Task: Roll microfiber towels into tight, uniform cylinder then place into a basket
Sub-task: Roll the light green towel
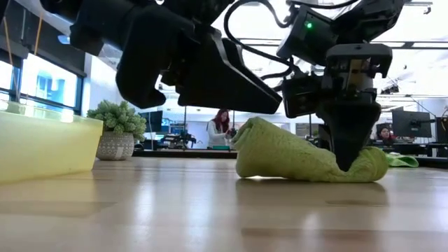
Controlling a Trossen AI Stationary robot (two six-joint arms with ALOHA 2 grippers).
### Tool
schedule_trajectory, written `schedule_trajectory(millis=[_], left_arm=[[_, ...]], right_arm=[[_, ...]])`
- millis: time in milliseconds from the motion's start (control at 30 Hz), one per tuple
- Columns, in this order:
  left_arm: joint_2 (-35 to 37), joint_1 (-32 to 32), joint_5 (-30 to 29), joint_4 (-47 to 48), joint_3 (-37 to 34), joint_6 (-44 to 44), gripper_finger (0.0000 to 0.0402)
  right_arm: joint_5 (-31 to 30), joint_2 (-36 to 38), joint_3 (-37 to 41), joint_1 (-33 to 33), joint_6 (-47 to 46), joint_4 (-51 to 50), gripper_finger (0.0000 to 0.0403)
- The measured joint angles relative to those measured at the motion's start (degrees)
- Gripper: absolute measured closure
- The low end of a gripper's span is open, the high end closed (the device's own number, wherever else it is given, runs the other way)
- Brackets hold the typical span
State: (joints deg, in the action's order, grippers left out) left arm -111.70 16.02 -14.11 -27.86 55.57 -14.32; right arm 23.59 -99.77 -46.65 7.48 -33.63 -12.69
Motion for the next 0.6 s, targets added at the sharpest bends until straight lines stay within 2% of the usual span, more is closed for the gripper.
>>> schedule_trajectory(millis=[167,333,600], left_arm=[[-0.02,-0.32,-0.4,-0.25,0.02,0.49,0.0224],[-2.34,-2.85,-3.84,-0.32,0.04,3.25,0.0224],[-4.2,-4.94,-0.34,0.49,0.04,12.98,0.023]], right_arm=[[-0.44,0.02,-0.04,-0.48,0.03,0.16,0.0397],[-0.41,0.02,-0.04,-0.48,0.04,0.33,0.0397],[-0.41,0.07,-0.04,-0.48,1.08,0.52,0.0397]])
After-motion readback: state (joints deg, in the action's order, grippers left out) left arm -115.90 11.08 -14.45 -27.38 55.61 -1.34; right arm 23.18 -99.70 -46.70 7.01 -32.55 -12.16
